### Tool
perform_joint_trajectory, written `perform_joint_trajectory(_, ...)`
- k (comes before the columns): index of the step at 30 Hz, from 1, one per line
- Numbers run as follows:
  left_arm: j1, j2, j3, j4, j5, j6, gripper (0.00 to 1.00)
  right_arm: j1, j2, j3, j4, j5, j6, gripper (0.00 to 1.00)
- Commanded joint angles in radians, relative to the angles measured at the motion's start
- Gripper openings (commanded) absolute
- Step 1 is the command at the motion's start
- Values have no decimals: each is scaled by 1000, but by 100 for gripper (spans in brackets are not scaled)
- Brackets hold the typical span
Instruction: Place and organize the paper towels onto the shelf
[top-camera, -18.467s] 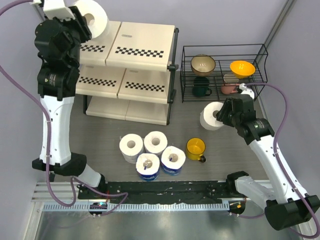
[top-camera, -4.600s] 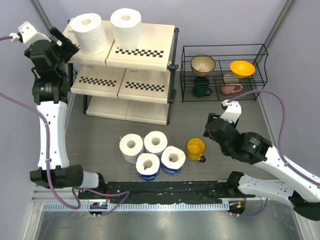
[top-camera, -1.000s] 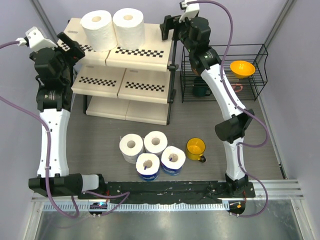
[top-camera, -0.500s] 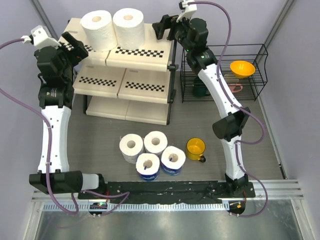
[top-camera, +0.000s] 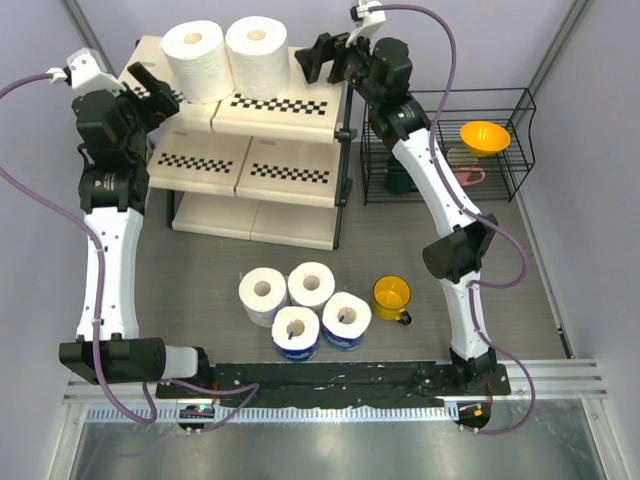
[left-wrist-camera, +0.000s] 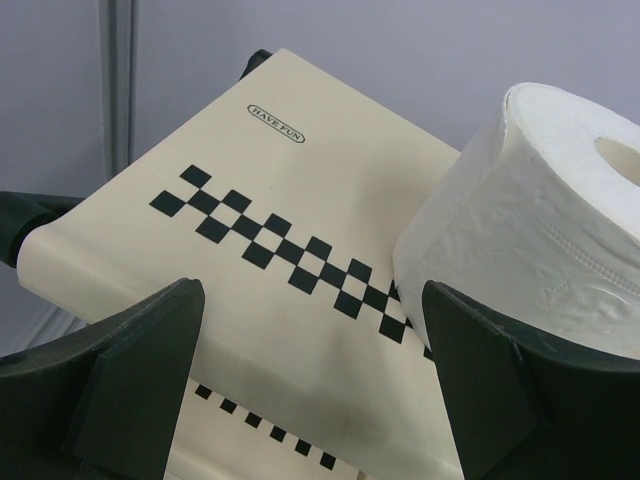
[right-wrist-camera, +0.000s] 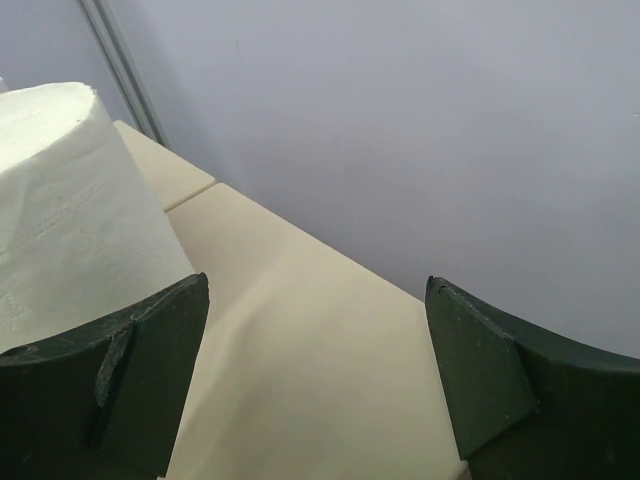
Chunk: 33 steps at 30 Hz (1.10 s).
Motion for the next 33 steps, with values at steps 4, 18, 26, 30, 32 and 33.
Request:
perform_joint_trajectory(4, 7, -4, 25, 42, 19, 11, 96, 63, -6, 40, -32, -2, -95, 95)
perform_joint_trajectory(18, 7, 2, 25, 37, 30, 13, 96, 98, -24, 23, -56, 12, -137, 95)
perform_joint_trajectory(26, 5, 49, 45, 49, 56, -4, 96, 99, -58, -18, -59, -14, -148, 95)
perform_joint_trajectory(30, 5, 85, 63, 48, 73, -17, 96, 102, -70, -30, -63, -33, -151, 95)
perform_joint_trajectory(32, 7, 94, 68, 52, 79, -18, 95, 104, -82, -46, -61, -36, -155, 95)
perform_joint_trajectory(33, 7, 99, 71, 49, 79, -20, 95, 106, -87, -49, -63, -36, -158, 95)
